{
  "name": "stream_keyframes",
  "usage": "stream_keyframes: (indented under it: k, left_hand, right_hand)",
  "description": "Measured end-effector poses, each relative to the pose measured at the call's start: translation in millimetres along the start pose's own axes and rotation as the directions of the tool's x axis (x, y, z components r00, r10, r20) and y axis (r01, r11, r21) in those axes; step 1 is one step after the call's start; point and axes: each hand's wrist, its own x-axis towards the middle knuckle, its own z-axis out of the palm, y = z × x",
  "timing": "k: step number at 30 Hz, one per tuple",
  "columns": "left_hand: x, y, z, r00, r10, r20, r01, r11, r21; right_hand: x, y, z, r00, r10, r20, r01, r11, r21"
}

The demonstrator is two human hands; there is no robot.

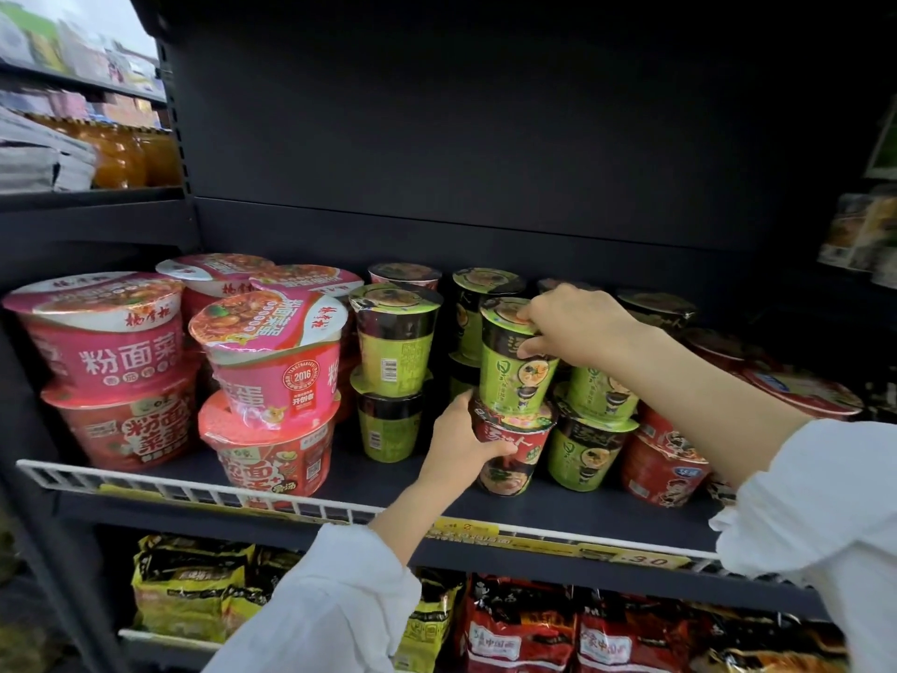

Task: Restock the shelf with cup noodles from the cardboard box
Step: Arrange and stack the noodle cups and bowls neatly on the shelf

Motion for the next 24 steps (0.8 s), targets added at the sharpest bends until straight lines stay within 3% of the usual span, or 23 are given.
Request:
stream_keyframes:
  k: [4,9,12,17,24]
  left_hand:
    - [-4,2,14,0.994,-0.011,-0.112,0.014,1.0,0.027]
    - [-5,4,15,0.996,-0.015,-0.093,0.022,0.997,0.076]
    - [-5,4,14,0.997,-0.011,-0.08,0.02,0.995,0.102]
    - [-2,3,11,0.995,-0.015,-0.102,0.027,0.992,0.12]
    - [-2,5,17,0.992,-0.02,-0.121,0.035,0.992,0.125]
  right_hand:
    - [-1,-2,-3,1.0,0.009,0.019,-0.009,1.0,-0.02]
    - [-4,1,-5,0.999,0.011,0.032,-0.01,0.999,-0.03]
    - [-6,5,-2,0.999,0.002,0.044,-0.004,0.999,0.049]
    - [-44,4,22,0.937,0.195,-0.29,-0.14,0.97,0.2]
    - [-62,-3,87,0.984,0.176,0.018,-0.173,0.981,-0.084]
